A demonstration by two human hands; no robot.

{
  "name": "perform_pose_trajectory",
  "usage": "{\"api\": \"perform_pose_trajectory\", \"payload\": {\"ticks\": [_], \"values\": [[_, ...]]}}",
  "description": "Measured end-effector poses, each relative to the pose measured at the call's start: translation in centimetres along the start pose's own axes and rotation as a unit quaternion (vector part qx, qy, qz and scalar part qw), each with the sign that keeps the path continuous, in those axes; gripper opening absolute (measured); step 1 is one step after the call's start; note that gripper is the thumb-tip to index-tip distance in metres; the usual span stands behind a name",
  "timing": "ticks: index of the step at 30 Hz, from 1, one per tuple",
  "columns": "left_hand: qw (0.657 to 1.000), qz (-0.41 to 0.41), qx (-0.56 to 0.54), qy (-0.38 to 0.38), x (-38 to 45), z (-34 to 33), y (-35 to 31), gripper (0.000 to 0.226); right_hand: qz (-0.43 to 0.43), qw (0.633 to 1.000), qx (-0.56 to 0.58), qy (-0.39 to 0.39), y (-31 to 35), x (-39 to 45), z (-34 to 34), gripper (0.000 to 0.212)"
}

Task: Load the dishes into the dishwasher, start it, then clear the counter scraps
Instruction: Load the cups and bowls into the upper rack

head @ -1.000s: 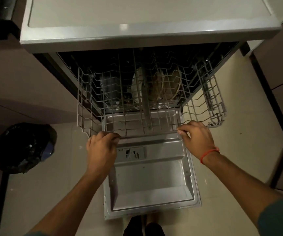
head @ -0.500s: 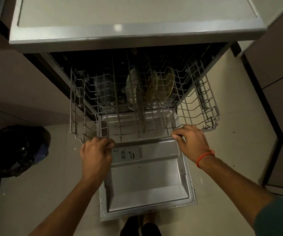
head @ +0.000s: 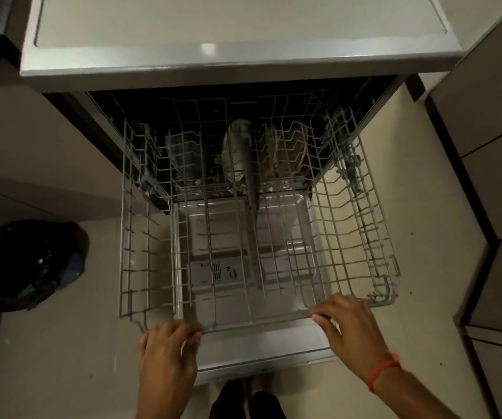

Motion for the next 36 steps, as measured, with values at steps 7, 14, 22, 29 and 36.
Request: {"api": "perform_pose_trajectory", "payload": {"ticks": [7, 14, 22, 29, 36], "values": [[1.0, 0.0, 0.001, -0.01, -1.5, -0.4, 0.2, 0.03, -0.011, 1.0, -0.01, -0.001, -0.4, -1.3, -0.6, 0.012], [1.0, 0.014, 0.016, 0.014, -2.3, -0.2, -0.3, 0.015, -0.052, 0.999, 0.01, 0.004, -0.2, -2.1, -0.8, 0.013], [0.991, 0.055, -0.064, 0.108, -4.4, 2.2, -3.2, 0.05, -0.115, 0.983, 0.144, 0.017, 6.3, -2.5, 1.9, 0.05], [0.993, 0.061, -0.077, 0.072, -7.0, 7.8, -5.6, 0.057, -0.096, 0.983, 0.154, 0.018, 11.2, -2.9, 5.9, 0.058], [0.992, 0.067, -0.108, 0.016, -7.2, 15.8, -7.7, 0.062, -0.049, 0.985, 0.166, -0.001, 16.9, -1.4, 11.1, 0.061]]}}
Point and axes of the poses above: each hand's wrist, its own x-axis towards the middle knuckle, its own z-axis out of the back of the hand, y = z × x, the point moved 10 cm from there along x, towards the middle knuckle, and after that the axes turned 1 degree about -x, right-handed, at the moved point
